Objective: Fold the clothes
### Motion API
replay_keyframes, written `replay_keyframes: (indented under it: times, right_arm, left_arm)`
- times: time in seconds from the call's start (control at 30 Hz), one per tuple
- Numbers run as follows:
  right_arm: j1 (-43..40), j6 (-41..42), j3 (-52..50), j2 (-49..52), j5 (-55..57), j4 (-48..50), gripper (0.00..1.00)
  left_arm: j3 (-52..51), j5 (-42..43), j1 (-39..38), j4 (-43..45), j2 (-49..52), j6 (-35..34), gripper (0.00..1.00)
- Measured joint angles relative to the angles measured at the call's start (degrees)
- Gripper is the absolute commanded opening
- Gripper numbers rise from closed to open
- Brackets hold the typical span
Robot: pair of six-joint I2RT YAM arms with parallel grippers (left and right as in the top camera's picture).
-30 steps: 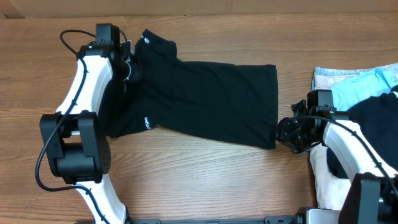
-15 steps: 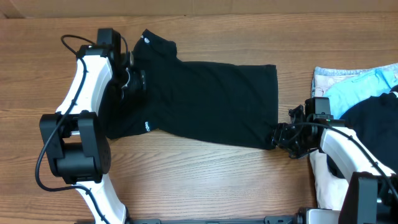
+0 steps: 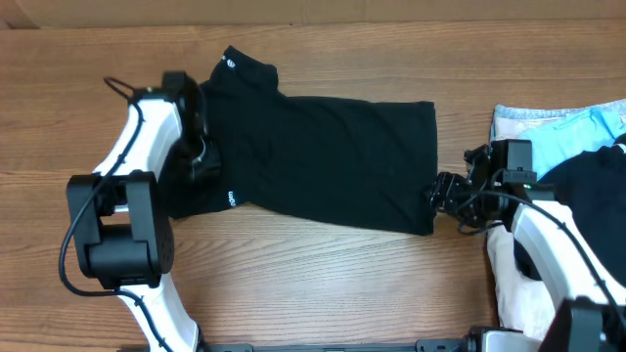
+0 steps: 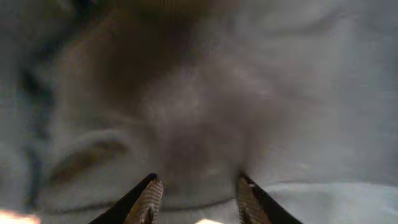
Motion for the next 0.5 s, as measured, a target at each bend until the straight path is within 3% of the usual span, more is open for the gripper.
replay_keyframes:
  times: [0.13, 0.5]
  right_arm:
    - [0.00, 0.35, 0.02, 4.74, -0.02, 3.89, 0.61]
    - [0.02, 0.72, 0.02, 7.19, -1.51, 6.01, 0.53]
  left_arm:
    - [-5.77, 0.24, 0.00, 3.82, -0.37, -0.50, 0.54]
    - [-7.80, -1.81, 1.38, 3.74, -1.46, -3.32, 0.54]
